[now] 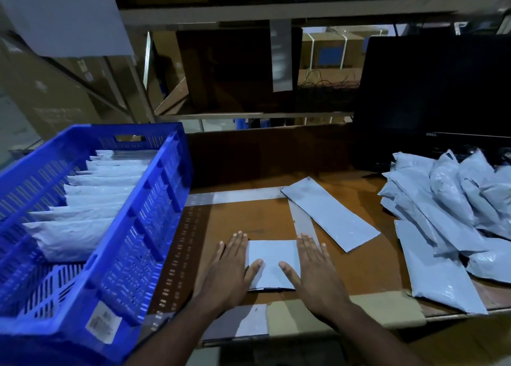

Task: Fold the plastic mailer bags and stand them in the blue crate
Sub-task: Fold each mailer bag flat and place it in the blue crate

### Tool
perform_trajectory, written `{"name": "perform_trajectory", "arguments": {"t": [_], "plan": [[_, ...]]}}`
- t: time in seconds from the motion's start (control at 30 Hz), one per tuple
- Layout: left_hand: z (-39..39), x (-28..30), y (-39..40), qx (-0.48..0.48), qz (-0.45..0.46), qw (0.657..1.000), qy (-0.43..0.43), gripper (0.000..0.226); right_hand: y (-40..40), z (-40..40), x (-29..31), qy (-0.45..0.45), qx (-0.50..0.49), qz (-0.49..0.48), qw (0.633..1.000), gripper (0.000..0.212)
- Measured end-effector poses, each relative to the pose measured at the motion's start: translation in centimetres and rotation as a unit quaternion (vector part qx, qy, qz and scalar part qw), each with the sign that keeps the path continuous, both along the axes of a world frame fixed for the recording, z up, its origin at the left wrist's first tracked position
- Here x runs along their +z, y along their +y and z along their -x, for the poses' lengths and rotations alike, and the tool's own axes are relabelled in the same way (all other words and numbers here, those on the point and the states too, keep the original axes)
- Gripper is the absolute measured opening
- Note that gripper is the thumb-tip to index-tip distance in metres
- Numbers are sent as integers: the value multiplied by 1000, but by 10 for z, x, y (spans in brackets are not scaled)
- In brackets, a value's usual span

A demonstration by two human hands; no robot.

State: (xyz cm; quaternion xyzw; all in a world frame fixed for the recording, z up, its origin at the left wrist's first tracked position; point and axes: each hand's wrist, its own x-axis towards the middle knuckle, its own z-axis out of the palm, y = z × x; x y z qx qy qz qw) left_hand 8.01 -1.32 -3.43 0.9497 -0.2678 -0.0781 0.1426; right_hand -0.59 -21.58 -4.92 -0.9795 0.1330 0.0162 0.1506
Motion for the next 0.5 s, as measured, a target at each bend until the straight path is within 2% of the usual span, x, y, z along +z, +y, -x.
{"name": "perform_trajectory", "arguments": {"t": [0.13, 0.2, 0.4, 0.5], "plan": [[-10, 8, 8, -7, 43, 999, 14, 69, -7, -4, 18, -8, 5, -70, 998, 91], [-14, 15, 10, -9, 54, 998, 21, 76, -11, -7, 28, -17, 37, -74, 996, 81], [-22, 47, 11, 11, 146, 984, 101, 98, -22, -24, 56, -14, 118, -83, 989, 76], [-25, 66, 16, 10, 183, 974, 133, 85, -31, -31, 62, -21, 125, -95, 987, 58]]}}
